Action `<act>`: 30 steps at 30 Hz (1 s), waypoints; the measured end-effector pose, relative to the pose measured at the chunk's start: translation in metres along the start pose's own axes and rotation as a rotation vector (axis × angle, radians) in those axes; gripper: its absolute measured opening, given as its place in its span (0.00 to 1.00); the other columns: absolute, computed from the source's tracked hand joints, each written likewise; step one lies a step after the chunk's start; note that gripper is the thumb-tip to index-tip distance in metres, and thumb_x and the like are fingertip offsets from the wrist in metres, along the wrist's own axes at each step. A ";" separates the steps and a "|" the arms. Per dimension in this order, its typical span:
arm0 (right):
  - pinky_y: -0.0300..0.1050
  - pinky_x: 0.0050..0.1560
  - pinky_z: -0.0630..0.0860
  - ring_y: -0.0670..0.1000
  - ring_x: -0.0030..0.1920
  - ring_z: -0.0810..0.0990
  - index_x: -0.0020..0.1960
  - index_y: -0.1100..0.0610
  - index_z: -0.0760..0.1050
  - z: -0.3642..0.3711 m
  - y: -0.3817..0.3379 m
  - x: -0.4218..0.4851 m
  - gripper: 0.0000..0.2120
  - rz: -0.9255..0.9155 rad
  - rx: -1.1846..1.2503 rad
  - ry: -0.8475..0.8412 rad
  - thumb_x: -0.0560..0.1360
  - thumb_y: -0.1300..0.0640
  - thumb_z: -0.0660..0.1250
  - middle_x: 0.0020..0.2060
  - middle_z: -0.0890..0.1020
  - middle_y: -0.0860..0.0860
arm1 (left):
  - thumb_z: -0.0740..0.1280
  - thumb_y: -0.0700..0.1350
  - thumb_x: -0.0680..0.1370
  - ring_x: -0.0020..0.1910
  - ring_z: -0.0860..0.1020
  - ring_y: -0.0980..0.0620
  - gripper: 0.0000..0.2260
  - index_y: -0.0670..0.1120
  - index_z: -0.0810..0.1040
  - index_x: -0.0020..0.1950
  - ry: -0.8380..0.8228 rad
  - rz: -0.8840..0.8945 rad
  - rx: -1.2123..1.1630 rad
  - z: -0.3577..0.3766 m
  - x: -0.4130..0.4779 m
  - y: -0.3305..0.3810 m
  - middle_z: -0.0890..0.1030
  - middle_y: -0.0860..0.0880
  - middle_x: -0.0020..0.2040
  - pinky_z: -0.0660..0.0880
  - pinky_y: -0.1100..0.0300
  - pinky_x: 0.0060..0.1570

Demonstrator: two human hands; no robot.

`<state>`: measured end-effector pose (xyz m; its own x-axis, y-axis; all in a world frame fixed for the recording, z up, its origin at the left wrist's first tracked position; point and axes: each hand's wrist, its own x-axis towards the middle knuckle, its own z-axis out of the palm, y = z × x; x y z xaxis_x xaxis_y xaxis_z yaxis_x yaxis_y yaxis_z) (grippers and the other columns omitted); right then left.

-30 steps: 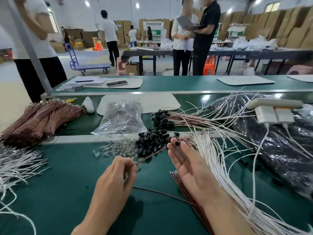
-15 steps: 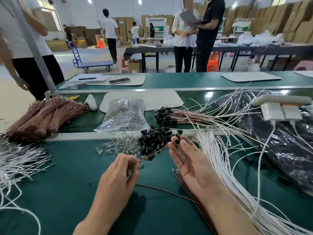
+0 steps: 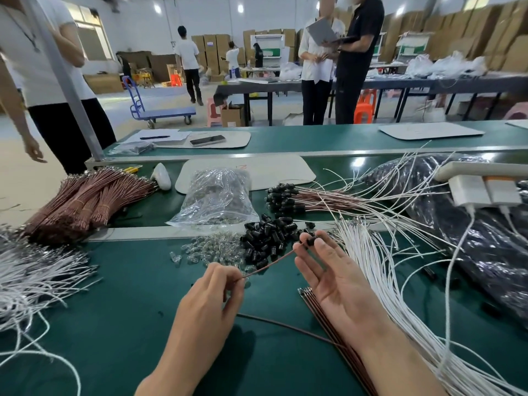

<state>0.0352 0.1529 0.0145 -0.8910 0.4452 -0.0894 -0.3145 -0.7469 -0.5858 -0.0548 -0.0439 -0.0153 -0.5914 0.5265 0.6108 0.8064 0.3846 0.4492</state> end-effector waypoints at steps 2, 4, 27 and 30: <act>0.46 0.46 0.85 0.57 0.52 0.87 0.49 0.56 0.86 0.001 0.001 -0.001 0.09 0.005 -0.003 -0.005 0.72 0.63 0.70 0.55 0.85 0.59 | 0.60 0.52 0.80 0.36 0.73 0.58 0.02 0.55 0.70 0.50 -0.004 -0.010 0.002 0.000 0.000 -0.001 0.71 0.62 0.42 0.72 0.60 0.36; 0.46 0.46 0.85 0.57 0.51 0.87 0.49 0.56 0.86 0.002 0.001 -0.002 0.09 0.006 -0.009 -0.010 0.73 0.63 0.69 0.56 0.85 0.59 | 0.60 0.53 0.80 0.37 0.73 0.60 0.02 0.57 0.70 0.50 -0.010 -0.021 -0.003 0.000 -0.001 -0.001 0.71 0.64 0.43 0.72 0.63 0.36; 0.44 0.45 0.84 0.55 0.54 0.86 0.58 0.55 0.80 0.002 0.005 -0.006 0.14 0.033 -0.110 -0.019 0.73 0.62 0.69 0.59 0.84 0.56 | 0.60 0.54 0.81 0.38 0.75 0.59 0.02 0.58 0.70 0.50 -0.005 -0.059 -0.027 0.002 -0.002 -0.003 0.73 0.63 0.45 0.73 0.62 0.36; 0.44 0.46 0.84 0.55 0.55 0.86 0.60 0.56 0.79 0.003 0.005 -0.006 0.16 0.037 -0.124 -0.028 0.73 0.63 0.68 0.60 0.84 0.56 | 0.60 0.55 0.81 0.39 0.76 0.56 0.02 0.61 0.68 0.49 0.011 -0.093 -0.077 0.002 -0.004 -0.005 0.75 0.61 0.44 0.73 0.61 0.39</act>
<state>0.0382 0.1450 0.0141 -0.9106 0.4032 -0.0910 -0.2402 -0.6952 -0.6775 -0.0567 -0.0468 -0.0215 -0.6638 0.4828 0.5713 0.7459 0.3713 0.5529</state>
